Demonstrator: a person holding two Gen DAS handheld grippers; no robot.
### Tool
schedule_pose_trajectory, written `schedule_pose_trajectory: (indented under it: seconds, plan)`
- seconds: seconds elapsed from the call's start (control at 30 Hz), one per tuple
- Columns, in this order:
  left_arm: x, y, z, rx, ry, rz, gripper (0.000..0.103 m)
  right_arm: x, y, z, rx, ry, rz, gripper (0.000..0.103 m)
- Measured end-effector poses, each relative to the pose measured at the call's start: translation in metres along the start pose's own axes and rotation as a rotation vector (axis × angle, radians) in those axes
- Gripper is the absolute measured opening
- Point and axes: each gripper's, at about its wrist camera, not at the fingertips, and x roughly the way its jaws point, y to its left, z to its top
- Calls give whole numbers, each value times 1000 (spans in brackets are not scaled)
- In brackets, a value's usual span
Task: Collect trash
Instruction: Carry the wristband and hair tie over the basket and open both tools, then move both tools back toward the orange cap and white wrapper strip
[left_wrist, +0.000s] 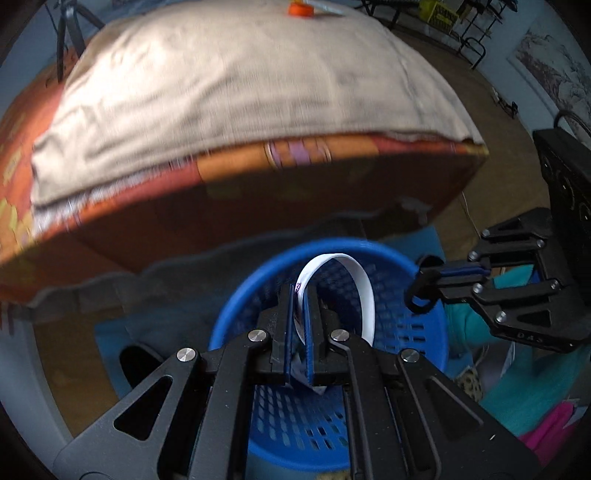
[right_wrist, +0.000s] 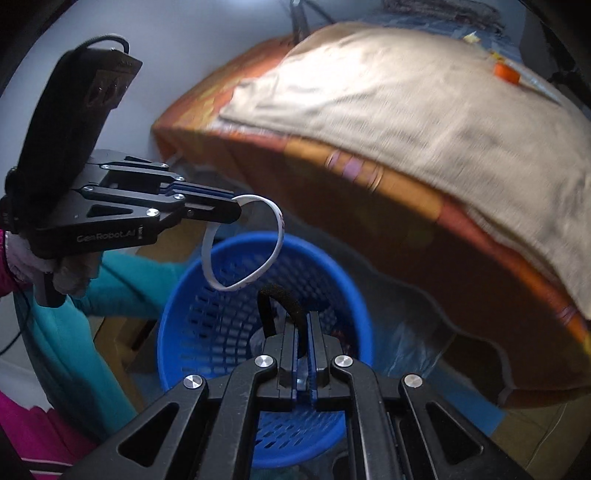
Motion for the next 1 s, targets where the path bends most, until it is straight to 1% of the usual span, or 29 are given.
schedule_pose_trajectory:
  seconds: [0.1,0.2,0.27,0.3,0.33,0.4,0.47,0.53,0.6,0.63,0.7,0.77,0.83,1.0]
  plan:
    - [6,-4,-12,2,32,-5,3,9,4,-7,0,28,5,4]
    - [15,-7,-23,13,73,-8,3,16,5,-12,-1,50,15,6]
    - [20,-10,-28,16,108,-20,3,18,6,-16,-4,57,16,7]
    - [22,-12,-30,18,118,-24,3,18,7,-17,-6,60,17,9]
    - [23,-14,-32,24,126,-23,3,19,8,-16,-7,61,17,15]
    - [25,-18,-34,37,146,-20,3,17,9,-18,-11,57,20,24]
    - [27,-21,-36,44,160,-21,4,18,10,-18,-19,54,16,25]
    - [31,-21,-36,44,179,-20,12,17,12,-19,-26,48,10,27]
    - [32,-21,-36,41,178,-17,32,16,13,-18,-25,46,7,28]
    - [31,-20,-36,40,172,-16,35,16,13,-18,-23,45,6,28]
    - [29,-17,-35,34,164,-17,36,14,11,-17,-18,39,0,30]
    - [26,-14,-33,26,156,-15,36,12,9,-16,-15,30,-7,37]
    - [24,-10,-30,19,147,-11,36,10,7,-14,-9,16,-17,47]
    - [19,-3,-20,0,122,-11,36,1,1,-7,8,-19,-37,58]
